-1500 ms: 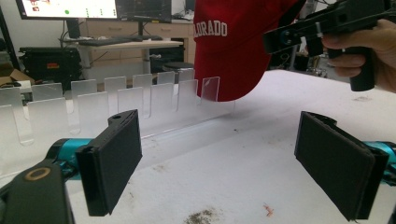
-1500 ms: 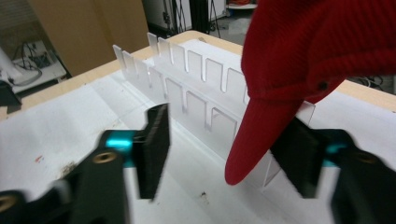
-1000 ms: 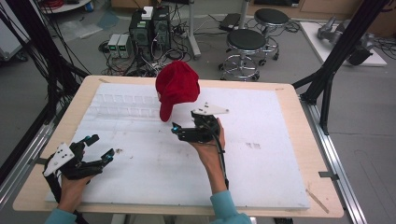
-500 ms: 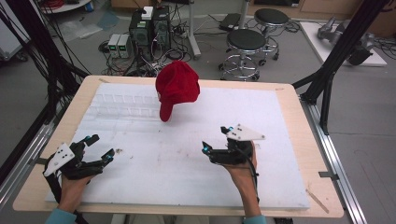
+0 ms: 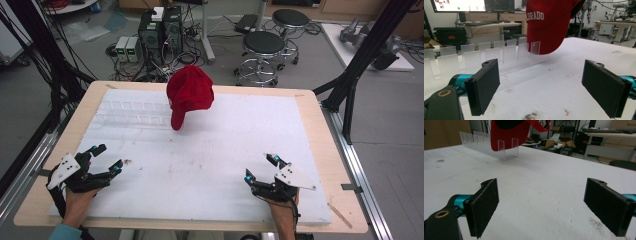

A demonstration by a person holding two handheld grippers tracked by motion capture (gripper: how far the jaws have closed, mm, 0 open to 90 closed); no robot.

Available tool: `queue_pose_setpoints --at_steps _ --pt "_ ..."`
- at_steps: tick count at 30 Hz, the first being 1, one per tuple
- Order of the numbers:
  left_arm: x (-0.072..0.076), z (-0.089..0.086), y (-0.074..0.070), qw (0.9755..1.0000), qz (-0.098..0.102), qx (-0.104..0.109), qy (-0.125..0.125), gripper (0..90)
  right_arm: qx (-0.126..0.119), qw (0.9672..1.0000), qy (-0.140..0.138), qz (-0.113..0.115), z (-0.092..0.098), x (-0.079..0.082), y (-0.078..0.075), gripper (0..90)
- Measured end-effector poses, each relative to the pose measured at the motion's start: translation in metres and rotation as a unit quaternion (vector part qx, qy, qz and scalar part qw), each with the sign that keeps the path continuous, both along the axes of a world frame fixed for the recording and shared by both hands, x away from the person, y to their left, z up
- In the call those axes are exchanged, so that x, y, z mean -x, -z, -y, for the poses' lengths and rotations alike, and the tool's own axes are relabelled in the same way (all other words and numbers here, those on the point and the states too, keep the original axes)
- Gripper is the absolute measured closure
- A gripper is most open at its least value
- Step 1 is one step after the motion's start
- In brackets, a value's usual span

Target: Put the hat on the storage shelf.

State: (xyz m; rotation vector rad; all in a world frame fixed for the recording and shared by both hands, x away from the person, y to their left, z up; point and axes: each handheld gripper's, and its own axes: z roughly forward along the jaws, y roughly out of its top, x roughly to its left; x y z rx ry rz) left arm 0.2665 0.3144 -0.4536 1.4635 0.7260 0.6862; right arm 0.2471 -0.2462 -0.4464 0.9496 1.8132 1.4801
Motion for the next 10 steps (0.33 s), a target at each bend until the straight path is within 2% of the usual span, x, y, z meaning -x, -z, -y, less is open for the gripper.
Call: queue_pose_setpoints --at_steps 3,5,8,10 --pt "0.0003 0.0004 0.0002 1.0 0.001 0.0 -0.001 15.0 -0.028 0.9994 0.01 0.019 0.0062 0.0037 0.0039 11.7" --pt "0.0006 0.0006 0.0001 1.0 0.003 -0.003 -0.001 15.1 -0.042 0.9989 0.014 0.019 0.0086 0.0044 0.0048 11.7" --pt "0.0011 0.0004 0.0003 1.0 0.005 -0.003 -0.003 15.0 -0.045 0.9983 0.019 0.033 0.0098 0.006 0.0058 11.7" --pt "0.0015 0.0002 0.0005 1.0 0.006 0.001 -0.004 15.0 -0.044 0.9983 0.02 0.033 0.0089 0.0072 0.0061 11.7"
